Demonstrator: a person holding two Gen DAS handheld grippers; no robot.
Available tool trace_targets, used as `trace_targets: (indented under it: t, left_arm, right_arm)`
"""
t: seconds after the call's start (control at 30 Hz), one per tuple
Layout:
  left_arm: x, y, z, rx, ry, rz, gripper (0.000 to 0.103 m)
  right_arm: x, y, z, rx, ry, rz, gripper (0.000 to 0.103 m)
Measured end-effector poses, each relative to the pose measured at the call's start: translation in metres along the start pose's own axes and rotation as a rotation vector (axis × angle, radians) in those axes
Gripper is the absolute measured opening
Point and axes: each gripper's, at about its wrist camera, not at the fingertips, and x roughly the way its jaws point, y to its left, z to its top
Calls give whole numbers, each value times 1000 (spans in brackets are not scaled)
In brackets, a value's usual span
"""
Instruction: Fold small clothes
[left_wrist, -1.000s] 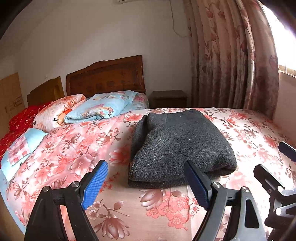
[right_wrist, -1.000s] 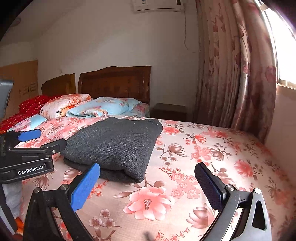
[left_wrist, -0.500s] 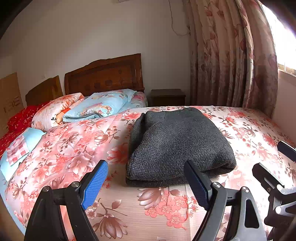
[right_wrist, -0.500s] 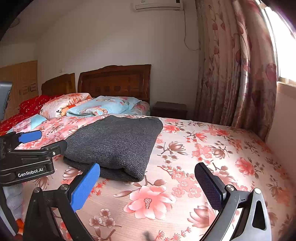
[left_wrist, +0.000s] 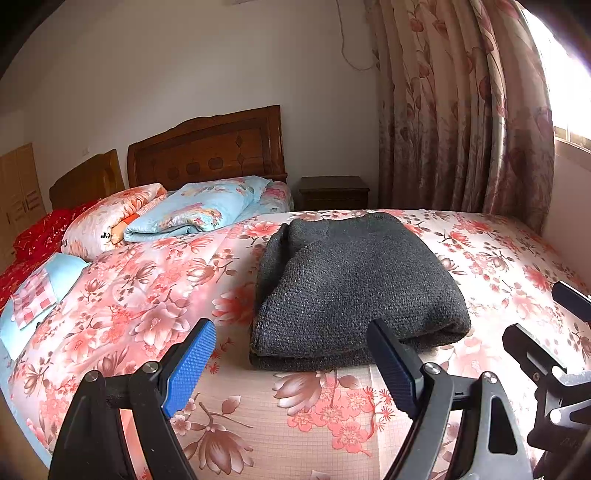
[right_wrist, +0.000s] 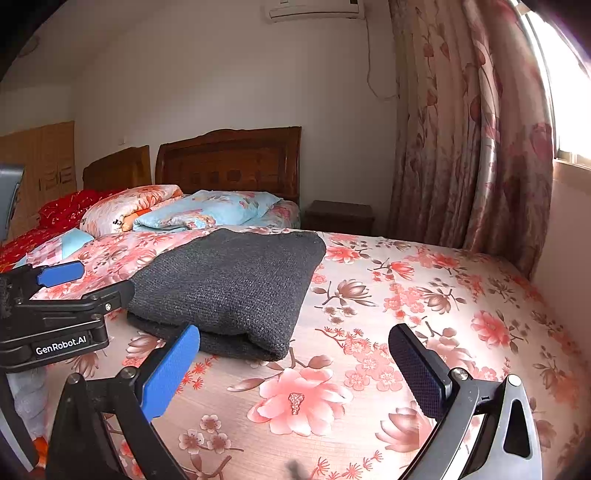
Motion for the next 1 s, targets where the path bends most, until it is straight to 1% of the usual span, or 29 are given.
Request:
trace_targets:
  t: [0.5,1.0]
  left_arm:
    - [0,-1,-1,-2,4,-2,85]
    - [3,2,1,-2,0,-22,85]
  right_arm:
    - [0,0,0,7,7,2,103]
    - [1,1,-1,8,13,7,103]
